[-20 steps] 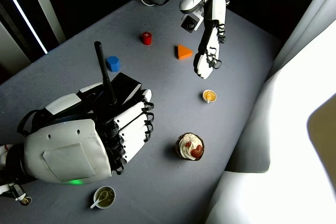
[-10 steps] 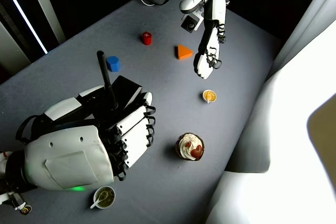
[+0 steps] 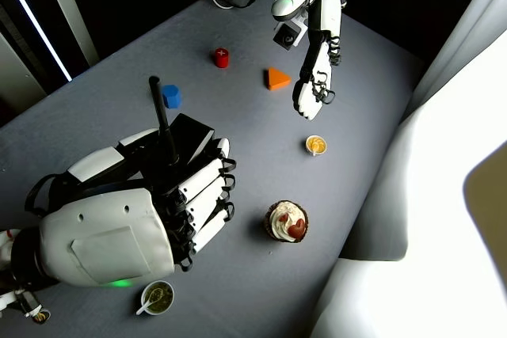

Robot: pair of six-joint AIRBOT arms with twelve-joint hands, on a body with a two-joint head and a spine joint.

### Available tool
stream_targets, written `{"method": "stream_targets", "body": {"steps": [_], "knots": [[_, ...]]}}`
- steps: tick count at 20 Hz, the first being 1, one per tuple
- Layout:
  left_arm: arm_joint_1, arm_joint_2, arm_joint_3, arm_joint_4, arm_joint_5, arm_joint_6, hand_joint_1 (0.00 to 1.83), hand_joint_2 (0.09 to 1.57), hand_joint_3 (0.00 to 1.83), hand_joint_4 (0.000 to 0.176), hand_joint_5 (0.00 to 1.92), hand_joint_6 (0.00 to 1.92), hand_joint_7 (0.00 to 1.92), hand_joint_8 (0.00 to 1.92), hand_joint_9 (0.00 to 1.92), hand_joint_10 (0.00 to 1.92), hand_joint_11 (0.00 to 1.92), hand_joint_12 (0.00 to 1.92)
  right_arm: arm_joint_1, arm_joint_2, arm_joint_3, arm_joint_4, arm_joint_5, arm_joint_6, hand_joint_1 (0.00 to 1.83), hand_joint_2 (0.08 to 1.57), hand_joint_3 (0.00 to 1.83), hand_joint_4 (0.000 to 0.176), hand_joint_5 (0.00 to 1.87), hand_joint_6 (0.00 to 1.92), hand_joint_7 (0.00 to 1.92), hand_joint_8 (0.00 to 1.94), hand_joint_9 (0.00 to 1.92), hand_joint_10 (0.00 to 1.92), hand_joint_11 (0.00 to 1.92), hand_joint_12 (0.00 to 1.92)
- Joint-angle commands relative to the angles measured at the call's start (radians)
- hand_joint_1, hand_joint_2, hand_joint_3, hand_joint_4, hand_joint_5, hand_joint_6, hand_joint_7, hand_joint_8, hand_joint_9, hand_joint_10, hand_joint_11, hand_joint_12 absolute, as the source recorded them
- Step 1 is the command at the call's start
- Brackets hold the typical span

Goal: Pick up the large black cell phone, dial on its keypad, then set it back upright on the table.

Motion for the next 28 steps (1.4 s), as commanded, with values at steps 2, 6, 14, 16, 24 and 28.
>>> {"method": "stream_targets", "body": {"steps": [2,6,14,16,24,28], "knots": [[-0.023,0.006,0.002,-0.075,-0.076,-0.01,0.0,1.2,0.0,0.0,0.22,0.0,0.23,0.0,0.21,0.0,0.0,0.43,0.002,0.009,-0.003,0.029,0.062,-0.001,1.12,1.18,0.0,0.0,0.85,1.17,0.94,0.15,0.98,0.34,0.74,1.11],[-0.025,0.008,0.002,-0.075,-0.076,-0.01,0.0,1.19,0.0,0.0,0.22,0.0,0.24,0.0,0.2,0.0,0.0,0.4,0.003,0.009,0.0,0.028,0.062,-0.001,1.09,1.14,0.0,0.0,0.74,0.55,0.88,0.0,0.93,0.27,0.69,1.12],[-0.025,0.009,0.002,-0.075,-0.076,-0.01,0.0,1.19,0.0,0.0,0.2,0.0,0.23,0.0,0.18,0.0,0.0,0.41,0.007,0.009,0.001,0.027,0.063,-0.001,0.93,1.1,0.0,0.0,0.78,0.0,0.71,0.0,0.74,0.13,0.47,1.11],[-0.025,0.01,0.002,-0.075,-0.076,-0.01,0.0,1.2,0.0,0.0,0.19,0.0,0.22,0.0,0.19,0.0,0.0,0.41,0.007,0.009,-0.003,0.026,0.065,-0.001,0.89,1.07,0.0,0.0,0.76,0.0,0.67,0.0,0.71,0.07,0.42,1.08],[-0.025,0.011,0.002,-0.075,-0.076,-0.01,0.0,1.19,0.0,0.0,0.21,0.0,0.24,0.0,0.21,0.0,0.0,0.52,0.007,0.013,-0.002,0.025,0.067,-0.001,0.7,0.98,0.0,0.019,0.42,0.0,0.33,0.0,0.32,0.0,0.01,0.83],[-0.024,0.011,0.002,-0.075,-0.076,-0.01,0.0,1.19,0.0,0.0,0.22,0.0,0.24,0.0,0.19,0.0,0.0,0.46,0.007,0.027,-0.016,0.01,0.072,-0.001,0.51,0.89,0.0,0.069,0.17,0.0,0.16,0.0,0.12,0.0,0.0,0.46]]}}
